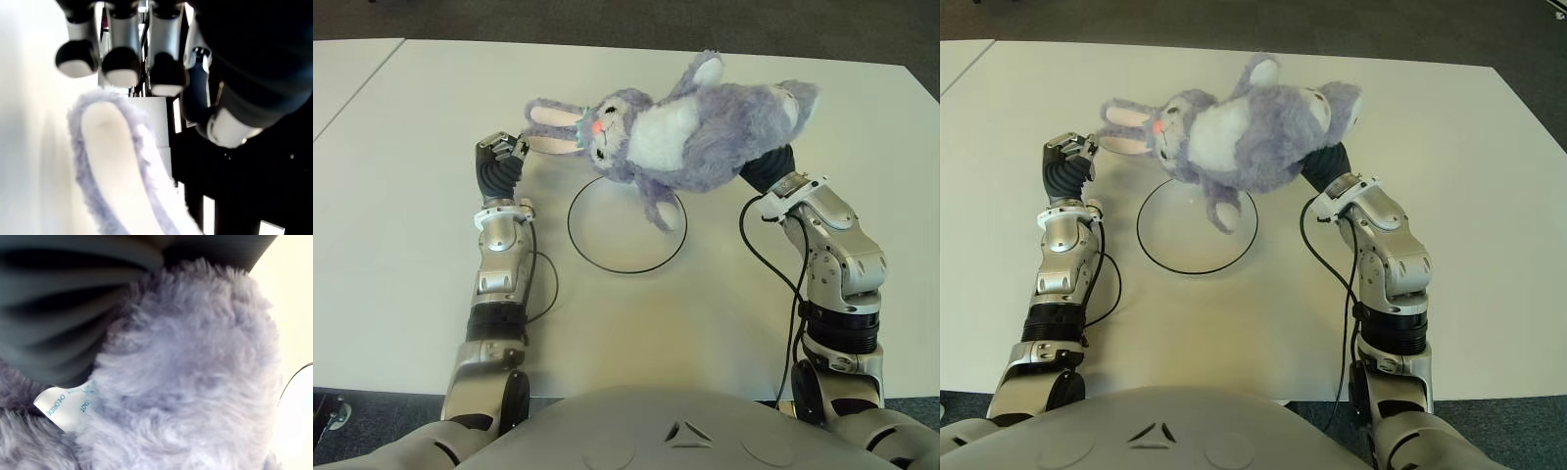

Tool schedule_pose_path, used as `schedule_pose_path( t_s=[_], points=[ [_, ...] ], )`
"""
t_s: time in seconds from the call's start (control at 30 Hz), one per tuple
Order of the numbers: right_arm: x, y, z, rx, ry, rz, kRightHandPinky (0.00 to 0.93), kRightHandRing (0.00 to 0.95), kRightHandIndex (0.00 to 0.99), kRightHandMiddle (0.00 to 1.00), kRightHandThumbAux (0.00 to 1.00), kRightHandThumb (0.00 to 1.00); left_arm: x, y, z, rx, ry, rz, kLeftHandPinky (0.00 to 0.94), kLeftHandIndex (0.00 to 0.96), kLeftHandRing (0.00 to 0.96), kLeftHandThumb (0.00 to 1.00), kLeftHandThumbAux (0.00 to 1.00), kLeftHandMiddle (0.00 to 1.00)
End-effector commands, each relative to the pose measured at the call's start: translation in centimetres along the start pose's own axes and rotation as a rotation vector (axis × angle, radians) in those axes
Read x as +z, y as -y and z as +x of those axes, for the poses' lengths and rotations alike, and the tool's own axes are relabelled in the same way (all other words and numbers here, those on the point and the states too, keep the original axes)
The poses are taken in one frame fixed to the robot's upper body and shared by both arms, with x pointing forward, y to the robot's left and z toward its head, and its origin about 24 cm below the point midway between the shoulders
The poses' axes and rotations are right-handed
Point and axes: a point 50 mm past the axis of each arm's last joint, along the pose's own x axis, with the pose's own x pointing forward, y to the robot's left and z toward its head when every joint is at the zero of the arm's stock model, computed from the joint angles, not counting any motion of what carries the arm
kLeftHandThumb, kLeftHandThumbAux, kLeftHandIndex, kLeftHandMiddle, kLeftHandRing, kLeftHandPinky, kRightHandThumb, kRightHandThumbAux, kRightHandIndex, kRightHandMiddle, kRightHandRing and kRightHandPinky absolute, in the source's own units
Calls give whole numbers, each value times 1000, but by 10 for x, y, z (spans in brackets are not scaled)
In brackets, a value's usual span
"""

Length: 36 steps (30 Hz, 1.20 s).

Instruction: Put the doll into the plate.

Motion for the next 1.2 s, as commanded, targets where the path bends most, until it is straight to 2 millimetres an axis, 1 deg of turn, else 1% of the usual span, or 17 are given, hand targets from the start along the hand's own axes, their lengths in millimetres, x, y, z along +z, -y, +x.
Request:
schedule_pose_path(
  t_s=[0.03,0.37,0.53,0.8,1.2],
  points=[
    [-2,-4,0,-1,18,-8,869,872,396,537,679,855,-17,-2,-16,4,-72,3,869,442,887,709,706,879],
    [-6,-6,1,1,25,-10,871,874,396,535,679,854,-13,2,-19,11,-50,-35,873,442,888,710,705,881],
    [-12,-9,1,-20,36,-48,875,876,396,535,679,854,-10,4,-22,4,-34,-42,871,442,888,710,705,881],
    [-17,-11,1,-30,52,-84,876,877,397,536,679,854,-9,5,-23,5,-28,-43,873,442,887,710,705,881],
    [-24,-12,1,-43,15,-132,887,877,397,537,679,854,-9,8,-24,8,-30,-48,874,442,886,710,705,881]
  ],
)
